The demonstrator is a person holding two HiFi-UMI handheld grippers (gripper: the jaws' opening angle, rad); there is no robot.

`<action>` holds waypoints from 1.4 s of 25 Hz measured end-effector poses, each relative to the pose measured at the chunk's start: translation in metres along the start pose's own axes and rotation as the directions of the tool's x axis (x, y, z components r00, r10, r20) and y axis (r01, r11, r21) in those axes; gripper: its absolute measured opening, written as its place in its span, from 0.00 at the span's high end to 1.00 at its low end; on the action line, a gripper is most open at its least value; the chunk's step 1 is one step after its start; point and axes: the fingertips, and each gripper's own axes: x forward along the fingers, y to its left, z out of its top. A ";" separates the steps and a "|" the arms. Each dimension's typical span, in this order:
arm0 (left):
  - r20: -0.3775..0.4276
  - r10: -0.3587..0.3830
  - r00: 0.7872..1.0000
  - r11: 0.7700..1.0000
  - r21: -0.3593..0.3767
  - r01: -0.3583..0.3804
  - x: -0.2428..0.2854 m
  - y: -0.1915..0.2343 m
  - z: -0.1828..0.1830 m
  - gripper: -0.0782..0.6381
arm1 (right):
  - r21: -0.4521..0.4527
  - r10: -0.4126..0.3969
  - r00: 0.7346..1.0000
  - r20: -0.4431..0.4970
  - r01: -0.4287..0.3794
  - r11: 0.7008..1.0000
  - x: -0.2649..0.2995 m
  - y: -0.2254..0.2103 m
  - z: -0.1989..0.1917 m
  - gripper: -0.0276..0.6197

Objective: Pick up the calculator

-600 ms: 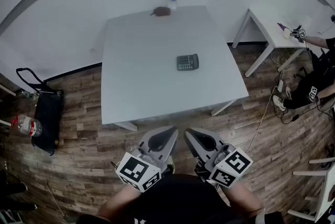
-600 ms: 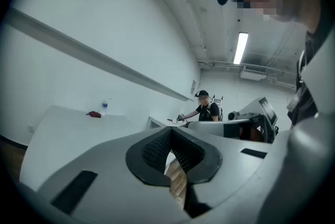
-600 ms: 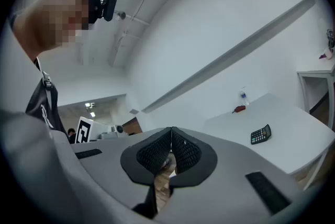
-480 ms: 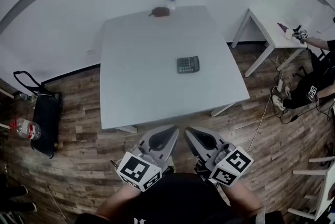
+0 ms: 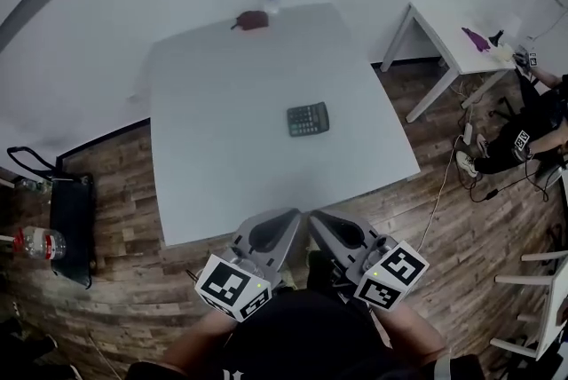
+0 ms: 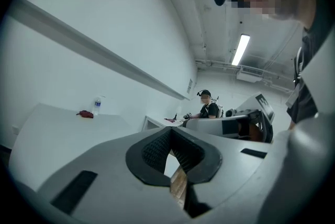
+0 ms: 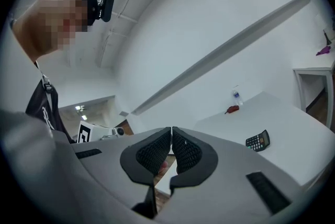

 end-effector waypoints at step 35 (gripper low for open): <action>-0.105 0.286 0.952 0.942 -0.152 -0.300 0.159 0.148 -0.008 0.88 | 0.486 0.091 0.728 -0.680 0.354 0.799 0.145 -0.460 -0.171 0.76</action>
